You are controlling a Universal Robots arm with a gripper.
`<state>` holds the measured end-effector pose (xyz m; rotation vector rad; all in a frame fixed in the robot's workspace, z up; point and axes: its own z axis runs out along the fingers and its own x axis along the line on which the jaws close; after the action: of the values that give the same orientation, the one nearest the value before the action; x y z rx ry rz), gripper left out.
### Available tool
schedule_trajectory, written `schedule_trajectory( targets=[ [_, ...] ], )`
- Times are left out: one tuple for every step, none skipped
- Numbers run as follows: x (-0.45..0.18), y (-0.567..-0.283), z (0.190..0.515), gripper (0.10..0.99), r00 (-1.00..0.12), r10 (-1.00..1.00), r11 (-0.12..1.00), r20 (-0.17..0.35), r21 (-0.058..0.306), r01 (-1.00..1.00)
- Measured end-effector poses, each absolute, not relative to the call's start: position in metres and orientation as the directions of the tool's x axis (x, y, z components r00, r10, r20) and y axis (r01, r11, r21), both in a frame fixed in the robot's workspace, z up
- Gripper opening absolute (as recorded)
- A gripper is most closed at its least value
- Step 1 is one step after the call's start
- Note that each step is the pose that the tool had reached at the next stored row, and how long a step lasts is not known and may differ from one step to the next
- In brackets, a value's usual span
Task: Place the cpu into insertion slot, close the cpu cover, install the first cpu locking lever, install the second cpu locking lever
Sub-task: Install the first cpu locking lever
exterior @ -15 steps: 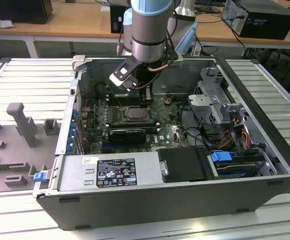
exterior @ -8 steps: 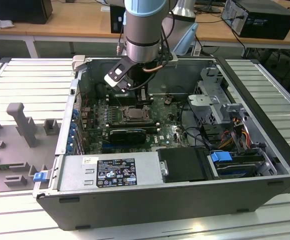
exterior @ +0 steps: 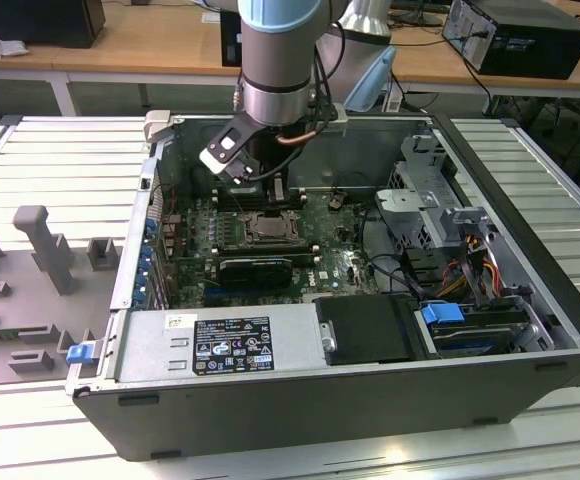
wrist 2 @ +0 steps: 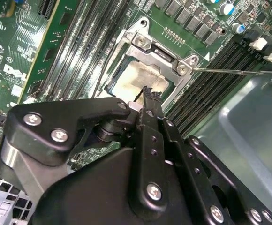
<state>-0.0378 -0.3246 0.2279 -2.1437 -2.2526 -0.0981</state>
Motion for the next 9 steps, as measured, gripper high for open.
schedule_trajectory(
  targets=[
    [-0.038,-0.325,0.229,0.106,-0.05,0.997,0.049,0.06,0.024,0.999],
    [-0.038,-0.325,0.232,0.106,-0.05,0.997,0.049,0.056,0.024,0.999],
    [-0.038,-0.325,0.236,0.106,-0.05,0.997,0.049,0.053,0.024,0.999],
    [-0.038,-0.325,0.239,0.106,-0.05,0.997,0.049,0.052,0.024,0.999],
    [-0.038,-0.325,0.244,0.106,-0.05,0.997,0.049,0.052,0.024,0.999],
    [-0.038,-0.325,0.256,0.106,-0.05,0.997,0.049,0.052,0.024,0.999],
    [-0.038,-0.325,0.266,0.106,-0.05,0.997,0.049,0.052,0.024,0.999],
    [-0.038,-0.325,0.268,0.106,-0.05,0.997,0.049,0.051,0.024,0.999],
    [-0.038,-0.325,0.268,0.106,-0.052,0.997,0.051,0.052,0.024,0.998]
  ],
)
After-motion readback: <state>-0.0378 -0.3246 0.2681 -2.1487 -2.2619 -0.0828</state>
